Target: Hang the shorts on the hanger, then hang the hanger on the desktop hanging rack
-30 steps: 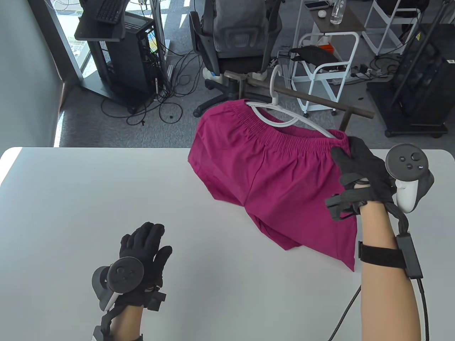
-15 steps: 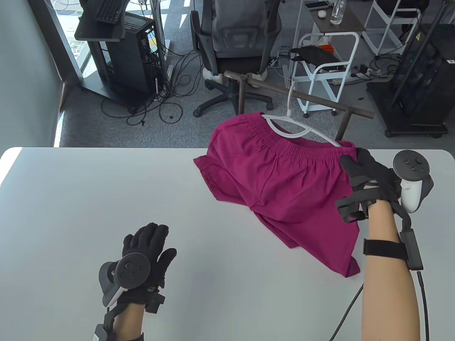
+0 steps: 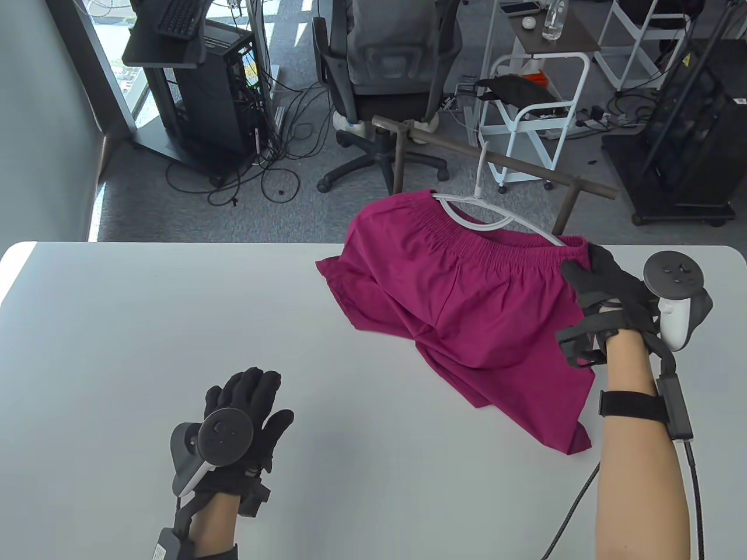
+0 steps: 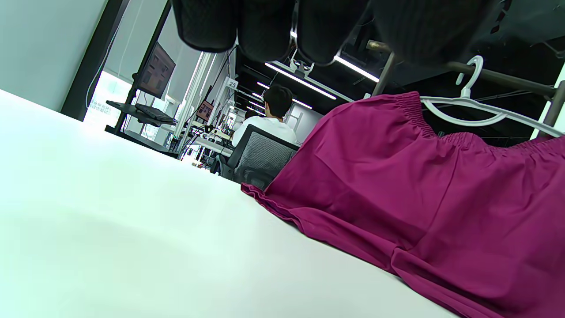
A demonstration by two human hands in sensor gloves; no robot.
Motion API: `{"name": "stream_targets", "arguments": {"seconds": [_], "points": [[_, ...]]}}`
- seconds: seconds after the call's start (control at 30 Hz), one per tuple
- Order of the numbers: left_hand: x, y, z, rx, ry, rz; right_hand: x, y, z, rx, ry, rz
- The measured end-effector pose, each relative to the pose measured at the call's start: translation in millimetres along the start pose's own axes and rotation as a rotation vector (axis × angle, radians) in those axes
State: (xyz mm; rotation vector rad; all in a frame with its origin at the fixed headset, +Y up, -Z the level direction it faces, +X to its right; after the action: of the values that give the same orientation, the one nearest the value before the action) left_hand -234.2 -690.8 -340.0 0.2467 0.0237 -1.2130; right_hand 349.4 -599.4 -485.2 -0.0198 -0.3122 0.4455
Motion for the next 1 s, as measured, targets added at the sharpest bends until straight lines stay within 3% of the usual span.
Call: {"name": "stream_targets", "arguments": {"seconds": [0.37,0.63,1.0], "points": [[2.7,2.9,-0.4,0.012,-0.03,0.003,10.2,19.5,12.5,0.041,0.007,0.068],[3.7,13.1,0.2,0.044,-0.033,-0.003,15.5,76.3,49.8,0.198,0.008,0.111],[2.0,27.6,2.3,0.09,-0.024,-0.024,-28.2,137.6,125.6,0.454,0.102,0.213]]}}
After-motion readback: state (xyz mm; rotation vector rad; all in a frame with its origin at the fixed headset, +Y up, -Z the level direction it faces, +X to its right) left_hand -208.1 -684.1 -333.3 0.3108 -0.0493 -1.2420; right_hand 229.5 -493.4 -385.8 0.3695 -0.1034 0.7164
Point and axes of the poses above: the tracker on the back of each hand, its own y axis roughly to the thumb side, its own z axis roughly from the fingertips to the wrist, x = y × z, the point moved 5 cm from there along -z, roughly from the wrist to the fingertips, and after that the axes turned 4 degrees about -z, right-handed, at the moved point
